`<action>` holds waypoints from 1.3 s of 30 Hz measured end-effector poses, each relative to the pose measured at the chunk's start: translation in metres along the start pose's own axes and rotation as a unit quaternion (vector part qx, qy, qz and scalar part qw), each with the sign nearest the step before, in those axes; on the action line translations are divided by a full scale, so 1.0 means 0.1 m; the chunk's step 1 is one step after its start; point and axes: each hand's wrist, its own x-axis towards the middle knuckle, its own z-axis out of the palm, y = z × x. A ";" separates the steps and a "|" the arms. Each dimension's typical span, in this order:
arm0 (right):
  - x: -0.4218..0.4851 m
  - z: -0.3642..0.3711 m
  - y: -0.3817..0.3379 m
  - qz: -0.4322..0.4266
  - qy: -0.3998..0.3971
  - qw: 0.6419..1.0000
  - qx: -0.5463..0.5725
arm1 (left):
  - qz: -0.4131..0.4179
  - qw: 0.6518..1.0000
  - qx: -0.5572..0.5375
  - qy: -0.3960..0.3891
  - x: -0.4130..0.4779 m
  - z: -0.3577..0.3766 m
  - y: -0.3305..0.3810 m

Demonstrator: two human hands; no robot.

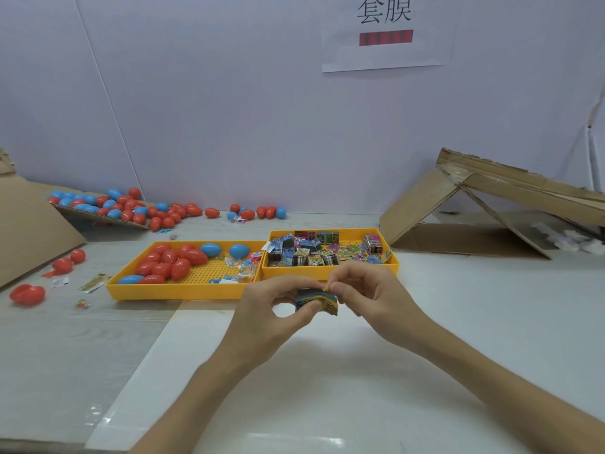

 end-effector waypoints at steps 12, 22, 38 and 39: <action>0.00 -0.03 -0.04 0.013 -0.033 0.998 0.044 | 0.000 1.000 -0.008 0.028 0.03 0.05 0.01; 0.04 -0.11 -0.10 0.037 -0.080 0.990 0.109 | 0.012 0.996 0.014 0.084 0.03 0.07 0.07; -0.08 -0.06 -0.18 -0.180 -0.043 0.933 -0.308 | -0.015 0.988 0.002 0.151 0.01 0.07 0.08; -0.09 -0.05 -0.18 -0.186 -0.048 0.925 -0.329 | -0.018 0.988 0.000 0.155 0.01 0.07 0.08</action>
